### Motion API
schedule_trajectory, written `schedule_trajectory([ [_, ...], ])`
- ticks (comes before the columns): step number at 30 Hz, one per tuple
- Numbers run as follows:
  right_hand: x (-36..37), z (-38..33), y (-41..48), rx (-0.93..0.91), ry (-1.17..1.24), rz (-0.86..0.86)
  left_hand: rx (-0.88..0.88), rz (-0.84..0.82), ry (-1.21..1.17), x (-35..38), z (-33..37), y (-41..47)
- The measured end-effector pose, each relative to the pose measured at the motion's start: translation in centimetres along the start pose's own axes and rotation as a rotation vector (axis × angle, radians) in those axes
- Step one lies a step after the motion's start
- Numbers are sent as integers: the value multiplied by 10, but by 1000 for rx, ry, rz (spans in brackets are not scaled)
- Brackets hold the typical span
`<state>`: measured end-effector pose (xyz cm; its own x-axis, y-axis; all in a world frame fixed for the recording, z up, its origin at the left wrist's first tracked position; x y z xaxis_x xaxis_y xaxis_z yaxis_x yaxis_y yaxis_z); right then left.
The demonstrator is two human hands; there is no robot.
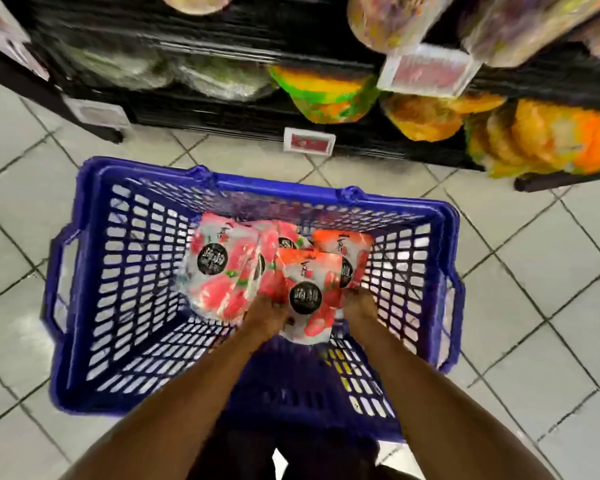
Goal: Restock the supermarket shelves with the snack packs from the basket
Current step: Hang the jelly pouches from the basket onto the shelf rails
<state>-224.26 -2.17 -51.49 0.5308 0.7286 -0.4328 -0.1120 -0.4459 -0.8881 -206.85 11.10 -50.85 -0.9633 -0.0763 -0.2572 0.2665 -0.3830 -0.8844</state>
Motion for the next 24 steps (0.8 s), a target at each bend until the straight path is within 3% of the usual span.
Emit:
schedule_trajectory([
  [6,10,7,18,47,84,187,-82,-28,-240,15,-25,30],
  [9,9,9,15,-3,92,118,-30,-117,-145,18,-18,16],
  [12,10,8,6,-35,130,7,15,-57,-96,6,-13,0],
  [16,11,-7,-10,-83,150,-61,35,-43,-348,-14,-4,-26],
  [24,-41,-43,-150,-207,737,-234,80,238,-670,-119,27,-147],
])
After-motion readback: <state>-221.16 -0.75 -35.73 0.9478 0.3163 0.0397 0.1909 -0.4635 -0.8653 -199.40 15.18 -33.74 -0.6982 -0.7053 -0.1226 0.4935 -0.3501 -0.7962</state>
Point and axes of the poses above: each hand's wrist, its own y-axis towards the middle knuckle, its own x-axis out of the palm, z = x × y, the point moved 9 cm from there along y, towards the middle knuckle, and after that the axes turned 4 degrees about -z, right-handed, at the moved point
